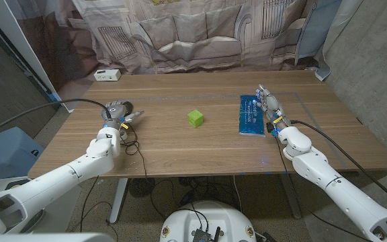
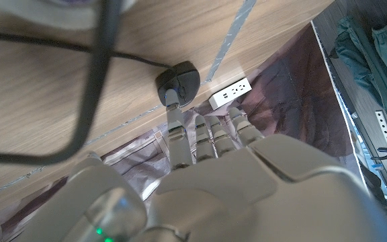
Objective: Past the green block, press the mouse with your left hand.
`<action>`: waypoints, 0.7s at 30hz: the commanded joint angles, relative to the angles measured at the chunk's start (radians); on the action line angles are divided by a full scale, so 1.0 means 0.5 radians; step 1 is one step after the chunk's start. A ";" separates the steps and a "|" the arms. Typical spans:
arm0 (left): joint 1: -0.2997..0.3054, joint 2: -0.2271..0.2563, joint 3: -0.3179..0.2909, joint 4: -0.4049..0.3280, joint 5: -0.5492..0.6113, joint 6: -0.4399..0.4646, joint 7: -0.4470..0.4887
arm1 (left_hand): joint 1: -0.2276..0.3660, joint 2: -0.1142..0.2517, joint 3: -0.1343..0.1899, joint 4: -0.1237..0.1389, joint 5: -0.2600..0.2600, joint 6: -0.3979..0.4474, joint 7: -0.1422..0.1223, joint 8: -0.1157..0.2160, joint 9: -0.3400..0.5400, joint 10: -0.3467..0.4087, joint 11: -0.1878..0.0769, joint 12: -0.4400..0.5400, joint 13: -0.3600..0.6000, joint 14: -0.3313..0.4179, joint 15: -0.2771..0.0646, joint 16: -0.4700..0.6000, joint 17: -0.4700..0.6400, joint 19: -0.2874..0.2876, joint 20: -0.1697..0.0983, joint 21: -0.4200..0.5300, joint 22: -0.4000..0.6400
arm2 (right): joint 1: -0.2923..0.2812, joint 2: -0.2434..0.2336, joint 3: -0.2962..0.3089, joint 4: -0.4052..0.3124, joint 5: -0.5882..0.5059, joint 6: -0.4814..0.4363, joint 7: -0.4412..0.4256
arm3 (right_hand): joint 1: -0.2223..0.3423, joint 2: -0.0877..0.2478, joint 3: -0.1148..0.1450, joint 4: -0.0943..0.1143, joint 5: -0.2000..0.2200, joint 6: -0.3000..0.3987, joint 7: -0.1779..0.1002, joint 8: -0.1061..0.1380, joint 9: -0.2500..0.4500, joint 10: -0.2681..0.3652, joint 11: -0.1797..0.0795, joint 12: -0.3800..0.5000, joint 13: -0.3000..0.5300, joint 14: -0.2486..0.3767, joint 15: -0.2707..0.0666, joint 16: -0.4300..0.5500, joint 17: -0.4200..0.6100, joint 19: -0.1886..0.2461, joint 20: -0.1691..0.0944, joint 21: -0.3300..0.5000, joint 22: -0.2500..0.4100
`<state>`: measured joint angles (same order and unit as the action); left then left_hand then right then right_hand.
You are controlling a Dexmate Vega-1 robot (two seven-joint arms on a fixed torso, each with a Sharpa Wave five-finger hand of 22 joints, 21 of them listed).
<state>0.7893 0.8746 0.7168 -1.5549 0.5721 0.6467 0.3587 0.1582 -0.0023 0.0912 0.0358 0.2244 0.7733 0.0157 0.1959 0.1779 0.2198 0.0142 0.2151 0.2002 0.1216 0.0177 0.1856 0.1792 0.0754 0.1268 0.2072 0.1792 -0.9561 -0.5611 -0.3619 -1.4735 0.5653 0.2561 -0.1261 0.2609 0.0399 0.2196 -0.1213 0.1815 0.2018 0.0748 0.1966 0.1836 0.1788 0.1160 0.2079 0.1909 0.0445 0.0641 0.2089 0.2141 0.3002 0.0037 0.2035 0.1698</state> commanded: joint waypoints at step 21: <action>0.022 0.026 -0.051 -0.060 -0.027 -0.007 0.067 | 0.026 0.026 0.009 -0.014 0.016 0.014 0.002 0.006 0.006 0.034 0.002 0.012 0.001 0.028 0.003 0.015 0.004 0.025 0.004 -0.005 0.003 | 0.001 0.005 -0.004 -0.001 -0.004 -0.002 -0.003 | -0.007 0.022 -0.010 -0.007 0.002 0.021 0.006 -0.003 0.005 0.014 0.009 -0.009 0.007 0.020 0.011 0.004 -0.001 0.007 0.013 -0.008 0.006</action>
<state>0.7962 0.8784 0.7057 -1.5685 0.5572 0.6414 0.3759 0.1648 0.0042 0.0912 0.0358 0.2244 0.7736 0.0157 0.1995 0.1826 0.2311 0.0144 0.2150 0.2003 0.1270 0.0231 0.1856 0.1792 0.0841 0.1252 0.2072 0.1792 -0.9587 -0.5635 -0.3602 -1.4797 0.5652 0.2538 -0.1278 0.2557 0.0451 0.2155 -0.1254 0.1815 0.2017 0.0748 0.1966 0.1835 0.1787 0.1160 0.2033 0.1916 0.0501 0.0697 0.2089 0.2140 0.3002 0.0037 0.1996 0.1698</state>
